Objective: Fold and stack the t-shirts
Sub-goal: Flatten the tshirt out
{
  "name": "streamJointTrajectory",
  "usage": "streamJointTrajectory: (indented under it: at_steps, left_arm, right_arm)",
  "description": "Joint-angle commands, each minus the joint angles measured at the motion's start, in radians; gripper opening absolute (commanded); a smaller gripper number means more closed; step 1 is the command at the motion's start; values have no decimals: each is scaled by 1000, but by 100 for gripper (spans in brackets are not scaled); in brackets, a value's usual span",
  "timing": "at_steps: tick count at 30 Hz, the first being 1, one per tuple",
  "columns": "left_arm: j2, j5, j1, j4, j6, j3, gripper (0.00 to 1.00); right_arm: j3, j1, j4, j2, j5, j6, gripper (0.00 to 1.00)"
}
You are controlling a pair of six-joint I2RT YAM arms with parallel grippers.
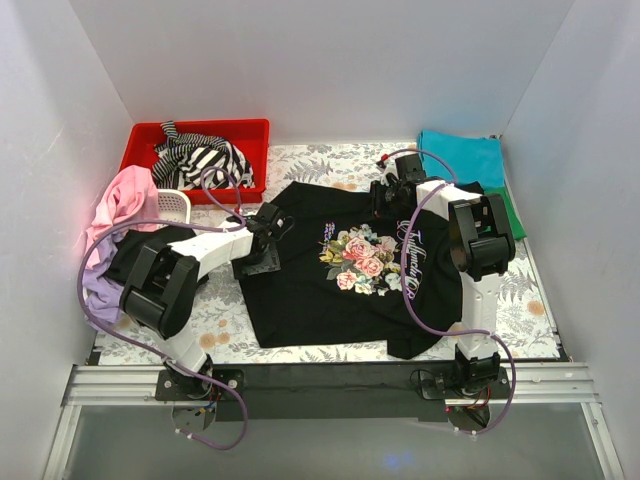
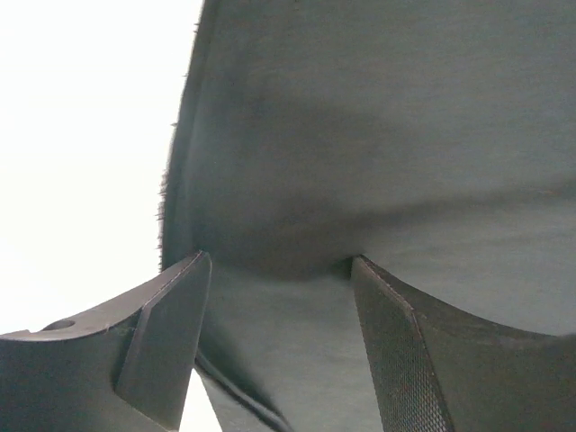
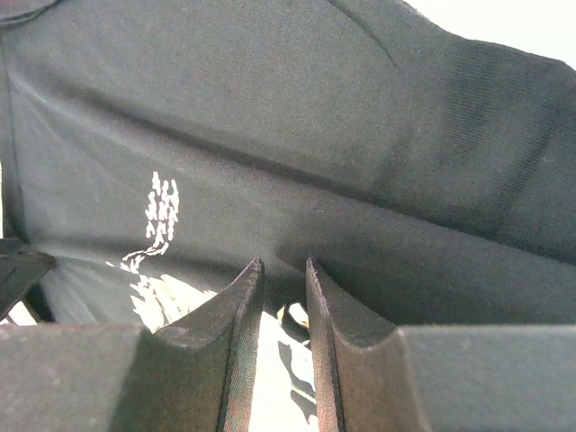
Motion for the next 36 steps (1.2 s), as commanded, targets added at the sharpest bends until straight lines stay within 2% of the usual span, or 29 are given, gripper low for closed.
streamJointTrajectory:
  at_steps: [1, 7, 13, 17, 21, 24, 29, 33, 36]
  left_arm:
    - [-43, -158, 9, -134, -3, 3, 63]
    - [-113, -273, 10, -314, -61, 1, 65]
    - [-195, -226, 10, -318, -86, 27, 63]
    - [-352, 16, 7, -155, 31, 29, 63]
    - [-322, 212, 6, -141, 62, 24, 63]
    - [-267, 224, -14, -169, 63, 7, 59]
    - [-229, 211, -37, -175, 46, -25, 59]
    - [-256, 367, -43, -45, 39, -74, 60]
    - [-241, 500, -45, -11, 45, -86, 59]
  right_arm:
    - [6, 6, -90, 60, 132, -29, 33]
    - [10, 5, -95, 51, 143, -32, 33]
    - [23, 5, -95, 26, 118, -34, 33]
    - [26, 5, -98, 5, 115, -35, 33]
    - [17, 6, -99, -20, 114, -35, 34]
    - [10, 6, -98, -34, 114, -32, 34]
    - [-9, 5, -96, -49, 111, -31, 34]
    - [-20, 6, -93, -49, 111, -32, 34]
    - [-26, 8, -92, -47, 111, -34, 34]
